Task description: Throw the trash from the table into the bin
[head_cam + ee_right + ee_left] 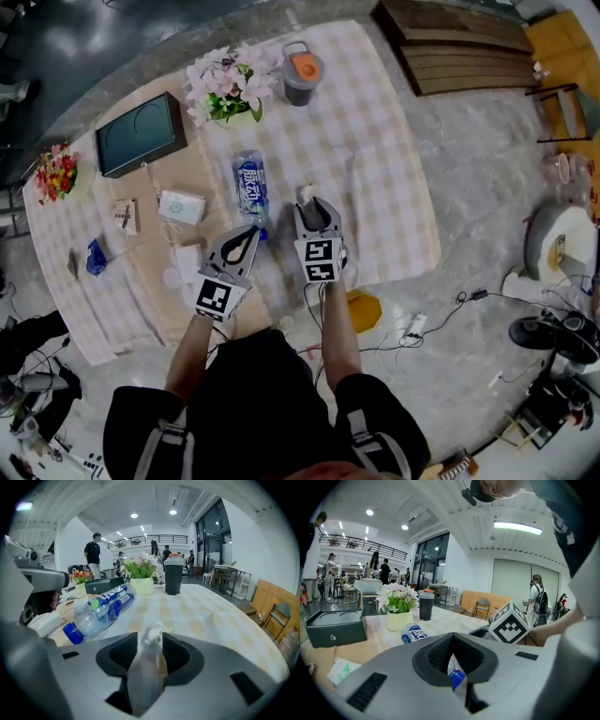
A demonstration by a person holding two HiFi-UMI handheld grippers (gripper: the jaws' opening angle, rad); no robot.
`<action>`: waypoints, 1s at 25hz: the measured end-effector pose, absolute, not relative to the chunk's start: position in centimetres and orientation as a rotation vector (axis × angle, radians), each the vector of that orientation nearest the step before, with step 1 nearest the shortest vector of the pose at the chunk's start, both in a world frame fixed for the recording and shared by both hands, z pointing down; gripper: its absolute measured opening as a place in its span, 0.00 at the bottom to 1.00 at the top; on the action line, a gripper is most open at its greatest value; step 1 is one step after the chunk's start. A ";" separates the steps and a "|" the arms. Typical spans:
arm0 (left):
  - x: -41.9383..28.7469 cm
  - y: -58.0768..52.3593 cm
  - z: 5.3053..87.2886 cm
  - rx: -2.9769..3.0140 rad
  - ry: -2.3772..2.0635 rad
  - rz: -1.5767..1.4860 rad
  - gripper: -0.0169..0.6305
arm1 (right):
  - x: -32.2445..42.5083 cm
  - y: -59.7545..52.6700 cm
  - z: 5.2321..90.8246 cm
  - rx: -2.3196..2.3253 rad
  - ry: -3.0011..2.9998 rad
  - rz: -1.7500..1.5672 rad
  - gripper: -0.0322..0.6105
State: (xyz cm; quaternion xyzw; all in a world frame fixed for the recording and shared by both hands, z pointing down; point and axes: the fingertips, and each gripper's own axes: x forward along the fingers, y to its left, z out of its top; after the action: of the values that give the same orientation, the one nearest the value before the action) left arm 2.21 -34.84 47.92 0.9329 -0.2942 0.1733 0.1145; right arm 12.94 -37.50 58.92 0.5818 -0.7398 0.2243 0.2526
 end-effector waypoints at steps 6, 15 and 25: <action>2.0 -34.6 47.8 2.741 -0.854 0.510 0.03 | 13.5 -38.0 59.0 1.598 -1.936 0.573 0.17; 2.1 -33.4 46.6 2.787 -0.823 0.491 0.03 | 14.8 -35.8 56.2 1.721 -1.944 0.532 0.13; 5.4 -27.7 43.5 2.901 -0.673 0.454 0.03 | 18.0 -27.7 49.8 1.937 -1.911 0.493 0.13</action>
State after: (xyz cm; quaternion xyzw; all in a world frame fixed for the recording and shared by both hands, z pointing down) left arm 5.35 -27.70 43.50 0.9610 -0.2229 0.1504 0.0647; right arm 17.97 -27.68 49.85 0.6881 -0.6788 0.1752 0.1872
